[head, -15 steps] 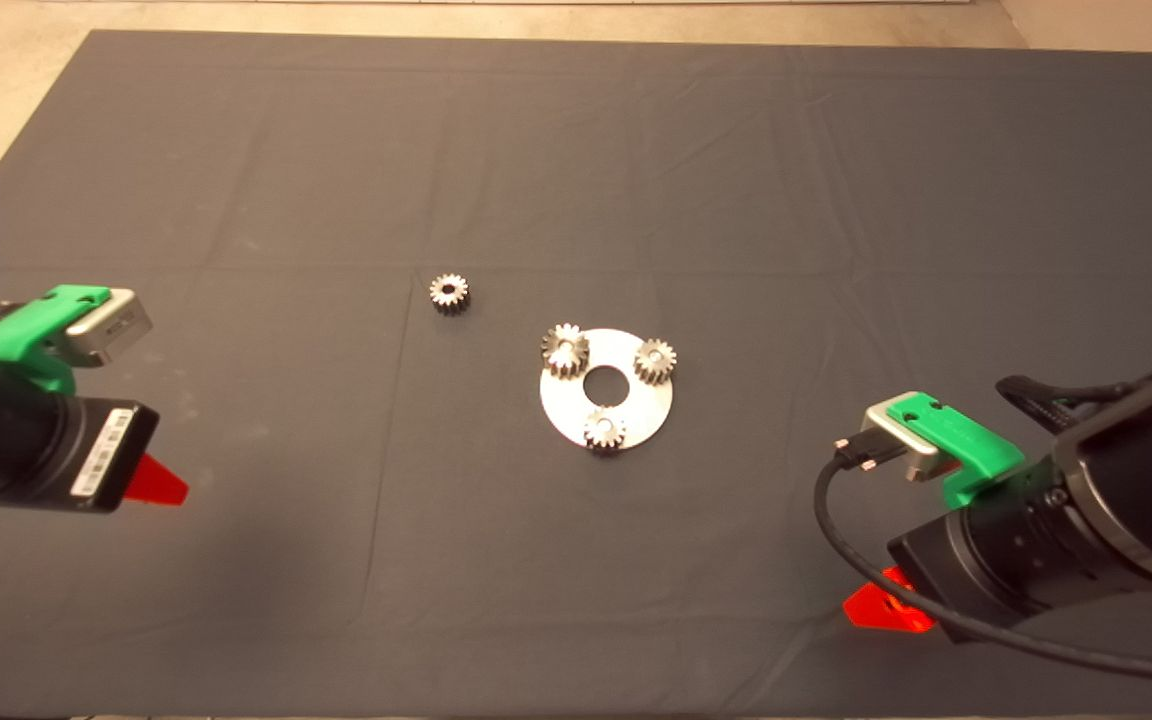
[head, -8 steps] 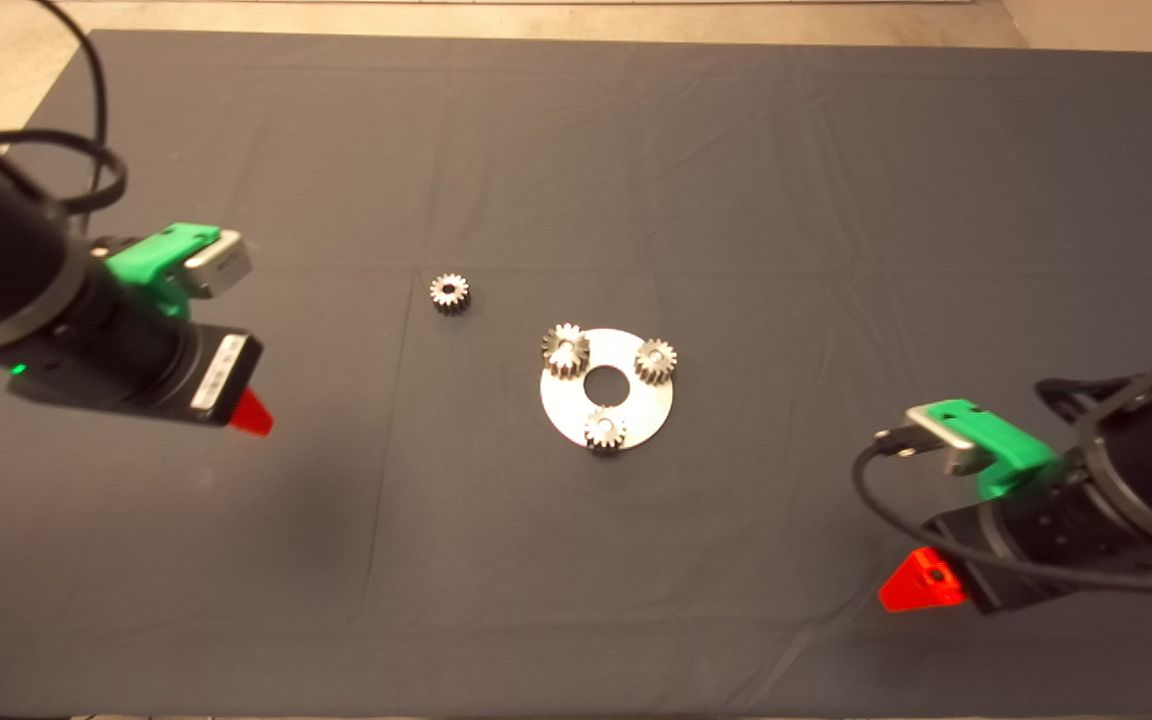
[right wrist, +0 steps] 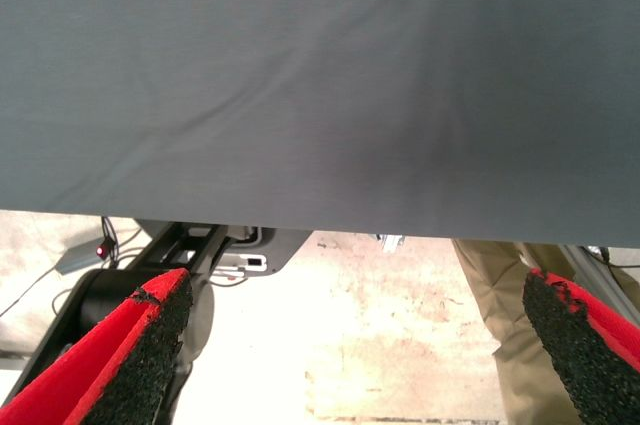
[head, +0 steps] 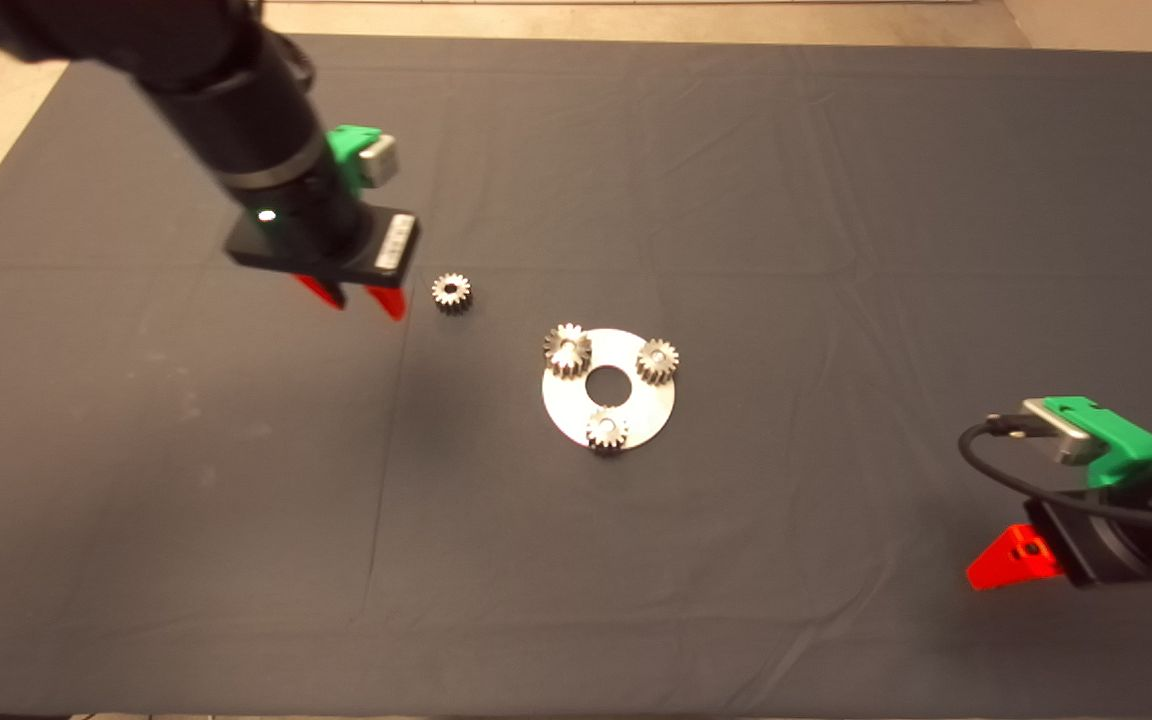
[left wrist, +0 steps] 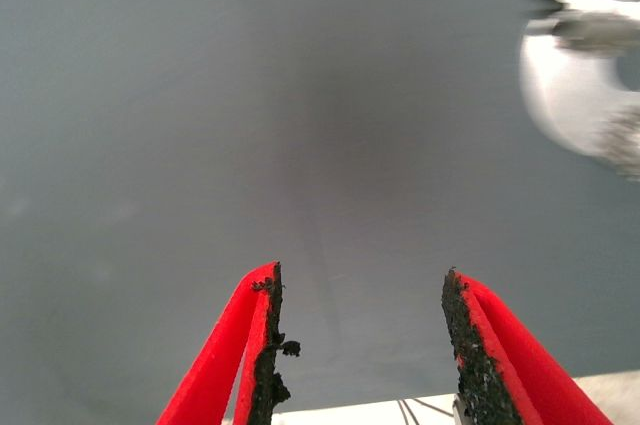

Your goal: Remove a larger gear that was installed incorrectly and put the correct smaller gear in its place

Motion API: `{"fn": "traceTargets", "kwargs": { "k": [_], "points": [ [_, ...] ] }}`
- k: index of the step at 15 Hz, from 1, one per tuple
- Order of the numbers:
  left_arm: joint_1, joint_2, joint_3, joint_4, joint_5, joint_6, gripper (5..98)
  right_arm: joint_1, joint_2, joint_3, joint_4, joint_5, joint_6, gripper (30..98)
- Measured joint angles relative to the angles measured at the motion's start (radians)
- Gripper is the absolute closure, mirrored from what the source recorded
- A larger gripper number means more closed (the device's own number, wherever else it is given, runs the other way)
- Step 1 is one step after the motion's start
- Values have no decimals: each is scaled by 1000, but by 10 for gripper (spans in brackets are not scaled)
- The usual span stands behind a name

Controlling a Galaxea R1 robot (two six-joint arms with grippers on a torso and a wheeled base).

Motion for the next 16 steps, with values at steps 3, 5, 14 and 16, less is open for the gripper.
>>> {"fn": "traceTargets", "kwargs": {
  "k": [3, 5, 14, 16],
  "points": [
    [17, 165, -91, -1, -33, 7, 641, -5, -102, -6, -4, -9, -90, 408],
    [19, 197, -173, -2, -22, 6, 641, -5, -118, -13, -4, -7, -143, 408],
    [42, 291, -338, 7, -19, -108, 588, -2, -143, -35, -7, 1, -206, 408],
    [65, 294, -385, 8, -15, -159, 542, -2, -144, -35, -7, 0, -208, 408]
  ]
}}
